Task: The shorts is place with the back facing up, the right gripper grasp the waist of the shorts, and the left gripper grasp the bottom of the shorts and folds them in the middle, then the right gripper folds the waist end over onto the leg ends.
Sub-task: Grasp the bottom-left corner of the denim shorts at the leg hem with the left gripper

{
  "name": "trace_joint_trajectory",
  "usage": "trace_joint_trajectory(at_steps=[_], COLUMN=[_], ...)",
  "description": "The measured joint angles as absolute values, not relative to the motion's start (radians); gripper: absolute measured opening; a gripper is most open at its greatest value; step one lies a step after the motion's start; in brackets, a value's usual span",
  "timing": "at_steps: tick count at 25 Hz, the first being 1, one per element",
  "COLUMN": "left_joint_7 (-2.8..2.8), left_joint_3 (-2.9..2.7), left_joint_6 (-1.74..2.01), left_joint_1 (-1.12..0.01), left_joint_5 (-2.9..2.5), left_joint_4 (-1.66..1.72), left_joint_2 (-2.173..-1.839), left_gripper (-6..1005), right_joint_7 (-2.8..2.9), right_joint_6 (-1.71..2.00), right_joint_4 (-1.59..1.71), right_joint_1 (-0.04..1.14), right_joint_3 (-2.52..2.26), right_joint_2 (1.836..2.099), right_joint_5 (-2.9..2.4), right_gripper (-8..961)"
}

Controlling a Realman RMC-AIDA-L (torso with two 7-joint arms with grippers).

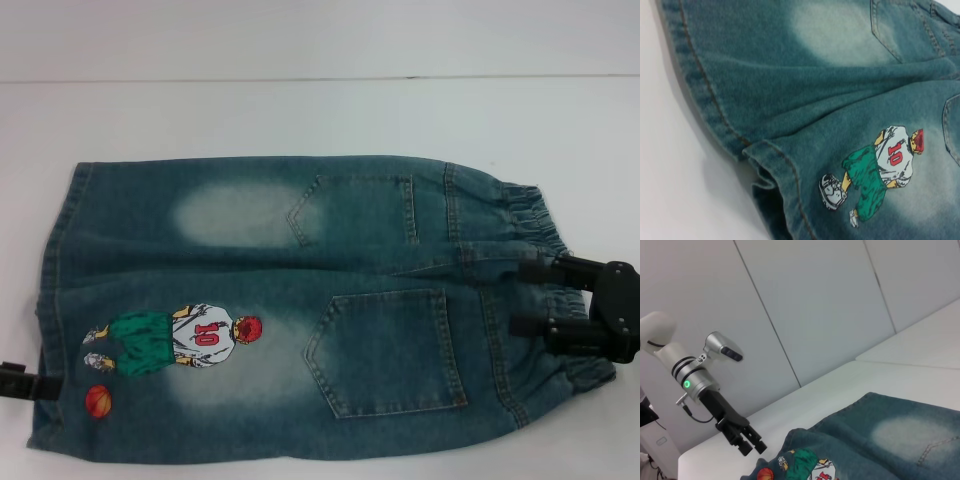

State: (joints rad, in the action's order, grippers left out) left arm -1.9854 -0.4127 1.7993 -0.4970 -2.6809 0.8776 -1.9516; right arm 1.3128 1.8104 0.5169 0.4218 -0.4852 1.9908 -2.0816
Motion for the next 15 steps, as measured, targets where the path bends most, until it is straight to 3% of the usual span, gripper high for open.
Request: trace_joint_trajectory(at_steps=[15], left_joint_7=[-1.982], left_joint_3=[-0.412], left_joint_6=[1.825], left_joint_1=[-0.487], left_joint_5=[-2.694], left_joint_4=[0.865], left_joint_2=[-1.961], left_gripper=[858], right_joint_7=[1.315], right_joint_6=[1.815], right_joint_4=[0.517], right_joint_1=[0.422], right_joint_3=[-0.479], right_joint_2=[1.988], right_joint_5=[-2.082], right_gripper=[884])
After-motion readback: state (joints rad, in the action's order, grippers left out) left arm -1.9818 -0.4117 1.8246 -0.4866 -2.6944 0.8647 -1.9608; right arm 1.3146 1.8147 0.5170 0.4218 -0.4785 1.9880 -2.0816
